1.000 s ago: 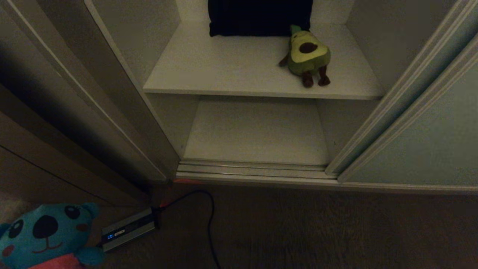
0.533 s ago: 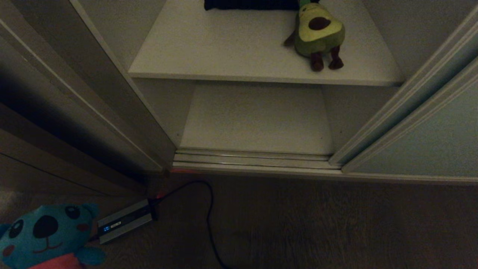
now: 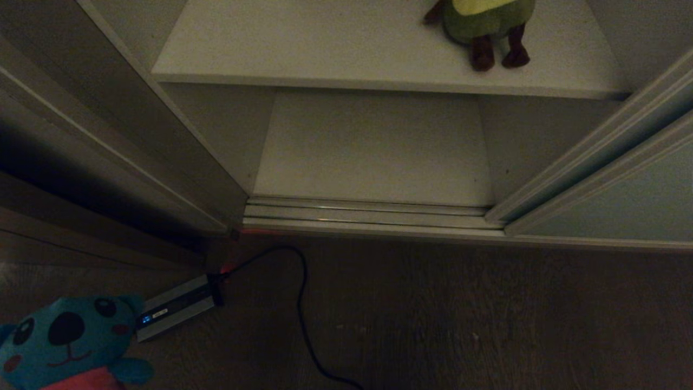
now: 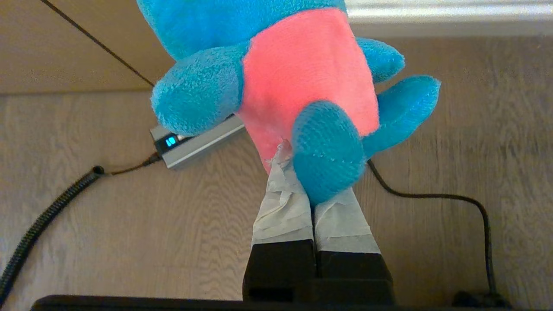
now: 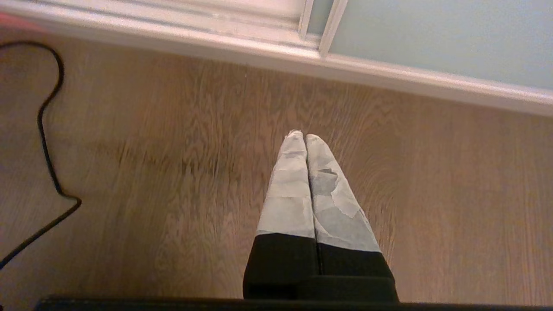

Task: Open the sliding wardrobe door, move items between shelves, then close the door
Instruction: Place the blue doll on the lower shelf

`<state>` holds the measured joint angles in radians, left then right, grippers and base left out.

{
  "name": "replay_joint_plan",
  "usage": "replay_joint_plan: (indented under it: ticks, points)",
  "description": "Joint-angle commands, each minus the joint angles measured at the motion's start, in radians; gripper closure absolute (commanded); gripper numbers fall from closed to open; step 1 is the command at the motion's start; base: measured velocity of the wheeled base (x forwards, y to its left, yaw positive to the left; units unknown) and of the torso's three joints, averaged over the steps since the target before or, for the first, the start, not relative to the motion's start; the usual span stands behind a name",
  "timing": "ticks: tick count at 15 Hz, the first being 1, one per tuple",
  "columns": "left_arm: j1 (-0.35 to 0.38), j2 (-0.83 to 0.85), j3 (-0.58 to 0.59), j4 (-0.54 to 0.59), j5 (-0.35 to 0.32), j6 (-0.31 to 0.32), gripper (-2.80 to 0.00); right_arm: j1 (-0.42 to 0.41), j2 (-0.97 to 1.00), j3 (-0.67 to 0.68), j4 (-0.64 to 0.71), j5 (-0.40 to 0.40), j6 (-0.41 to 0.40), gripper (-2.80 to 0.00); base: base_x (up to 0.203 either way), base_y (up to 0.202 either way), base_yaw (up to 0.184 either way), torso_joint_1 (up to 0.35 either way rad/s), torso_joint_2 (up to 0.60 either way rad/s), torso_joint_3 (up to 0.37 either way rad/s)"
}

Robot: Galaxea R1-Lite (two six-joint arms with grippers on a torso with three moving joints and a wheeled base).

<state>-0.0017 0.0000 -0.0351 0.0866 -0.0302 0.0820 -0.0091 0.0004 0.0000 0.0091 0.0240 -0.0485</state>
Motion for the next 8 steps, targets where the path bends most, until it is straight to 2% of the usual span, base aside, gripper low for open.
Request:
replay_joint_plan:
  ticks: [1,8]
  points:
    - [0.0,0.002,0.0,0.001,0.0,-0.002,0.0,0.0,0.0,0.003,0.0,0.001,-0.001,0.0,0.0,0.0,0.0,0.002,0.0,-0.195]
    - [0.0,0.002,0.0,0.001,0.0,-0.01,0.0,0.0,0.0,0.003,0.0,0.001,-0.001,0.0,0.0,0.0,0.0,0.001,0.0,-0.199]
